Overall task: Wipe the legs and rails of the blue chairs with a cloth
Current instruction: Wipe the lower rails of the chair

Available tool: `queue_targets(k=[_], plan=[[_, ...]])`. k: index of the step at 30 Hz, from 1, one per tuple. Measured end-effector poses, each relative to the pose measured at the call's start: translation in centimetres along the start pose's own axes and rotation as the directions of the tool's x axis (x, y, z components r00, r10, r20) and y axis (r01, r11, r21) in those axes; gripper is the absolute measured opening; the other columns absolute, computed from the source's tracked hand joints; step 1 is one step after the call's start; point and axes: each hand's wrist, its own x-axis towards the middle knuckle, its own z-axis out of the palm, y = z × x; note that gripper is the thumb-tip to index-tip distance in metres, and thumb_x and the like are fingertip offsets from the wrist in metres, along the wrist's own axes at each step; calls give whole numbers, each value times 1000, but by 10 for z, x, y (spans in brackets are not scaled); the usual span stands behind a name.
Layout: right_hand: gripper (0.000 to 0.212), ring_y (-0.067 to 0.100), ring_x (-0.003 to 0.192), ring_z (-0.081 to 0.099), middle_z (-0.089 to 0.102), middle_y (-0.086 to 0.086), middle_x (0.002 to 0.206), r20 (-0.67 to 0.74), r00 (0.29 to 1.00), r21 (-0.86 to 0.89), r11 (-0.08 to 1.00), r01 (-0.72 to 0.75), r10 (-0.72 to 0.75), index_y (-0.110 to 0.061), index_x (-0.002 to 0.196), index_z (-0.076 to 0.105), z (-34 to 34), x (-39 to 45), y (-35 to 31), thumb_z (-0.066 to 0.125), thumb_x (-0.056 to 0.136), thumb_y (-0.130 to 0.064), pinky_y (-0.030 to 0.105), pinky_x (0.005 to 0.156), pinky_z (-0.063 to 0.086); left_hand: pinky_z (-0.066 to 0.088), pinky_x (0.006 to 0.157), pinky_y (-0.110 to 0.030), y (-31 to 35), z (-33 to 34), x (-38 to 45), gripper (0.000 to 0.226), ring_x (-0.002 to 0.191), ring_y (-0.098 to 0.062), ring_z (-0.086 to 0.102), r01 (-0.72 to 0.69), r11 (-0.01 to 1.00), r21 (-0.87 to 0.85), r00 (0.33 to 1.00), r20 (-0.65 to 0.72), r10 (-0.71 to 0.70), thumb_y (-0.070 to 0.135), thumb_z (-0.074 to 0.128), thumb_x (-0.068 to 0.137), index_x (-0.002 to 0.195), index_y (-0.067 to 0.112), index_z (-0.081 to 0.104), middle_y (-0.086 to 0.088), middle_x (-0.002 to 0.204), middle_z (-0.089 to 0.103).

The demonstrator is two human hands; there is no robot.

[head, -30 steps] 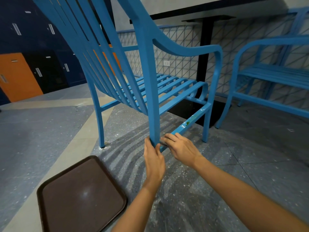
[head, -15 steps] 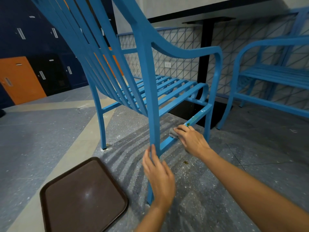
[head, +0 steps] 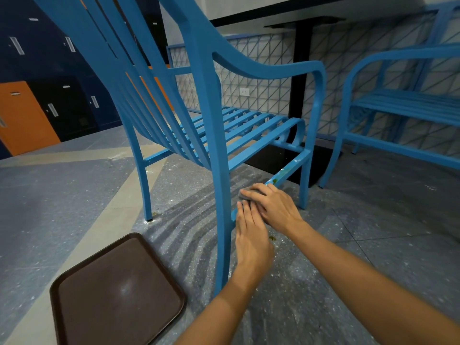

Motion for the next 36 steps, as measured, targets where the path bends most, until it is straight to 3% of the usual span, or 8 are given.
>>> queue_targets(k=[6, 11, 16, 25, 27, 30, 36], plan=[[38, 25, 111, 56, 58, 4, 129, -30, 999, 76, 997, 23, -20, -26, 134, 56, 11, -8, 4, 51, 97, -19, 40, 84, 54, -17, 113, -35, -7, 10, 0, 74, 148, -28, -12, -44, 982, 186, 999, -8, 46, 5, 40, 96, 149, 0, -12, -20, 159, -13], [40, 27, 110, 57, 59, 5, 130, -43, 999, 36, 999, 33, -31, -21, 133, 58, 16, -7, 17, 53, 95, -10, 43, 87, 52, -5, 117, -35, -11, 13, 1, 81, 149, -28, -5, -43, 970, 238, 998, -37, 53, 8, 48, 95, 149, -1, -12, -19, 160, -11], [42, 27, 108, 54, 55, 0, 134, -23, 999, -25, 999, -40, 40, -22, 135, 55, 17, 0, 34, 52, 95, -9, 42, 84, 52, 8, 120, -38, -14, 12, 9, 80, 149, -29, -1, -44, 959, 279, 999, 27, 38, 11, 47, 95, 149, -2, -11, -18, 160, -9], [41, 23, 110, 51, 51, -6, 133, 41, 988, -159, 977, -140, 148, -27, 136, 51, 3, 18, 39, 50, 97, -16, 37, 81, 49, 9, 119, -40, -25, 8, 8, 75, 148, -33, 4, -157, 880, 448, 988, 68, 142, 14, 39, 98, 140, -7, -19, -23, 160, 0], [42, 23, 105, 53, 52, -6, 131, 3, 993, -166, 979, -118, 120, -29, 136, 50, -1, 18, 31, 51, 96, -16, 35, 74, 50, 8, 120, -40, -24, 9, 7, 76, 148, -34, 2, -157, 877, 455, 988, 73, 139, 15, 40, 97, 139, -7, -21, -23, 159, -2], [46, 22, 97, 57, 56, -6, 128, -3, 1000, -146, 989, 29, -29, -34, 136, 51, -5, 9, 17, 54, 94, -15, 32, 62, 50, 6, 120, -41, -23, 8, 8, 81, 148, -34, -2, -152, 869, 472, 988, 90, 124, 18, 41, 97, 138, -7, -24, -23, 159, -7], [51, 17, 84, 62, 64, -9, 125, -24, 987, -150, 977, 154, -160, -27, 127, 62, 6, -10, 14, 71, 80, -8, 25, 48, 49, 8, 120, -40, -21, 7, 10, 78, 149, -32, 1, -140, 863, 485, 989, 109, 100, 18, 40, 98, 140, -6, -21, -21, 160, -5]])
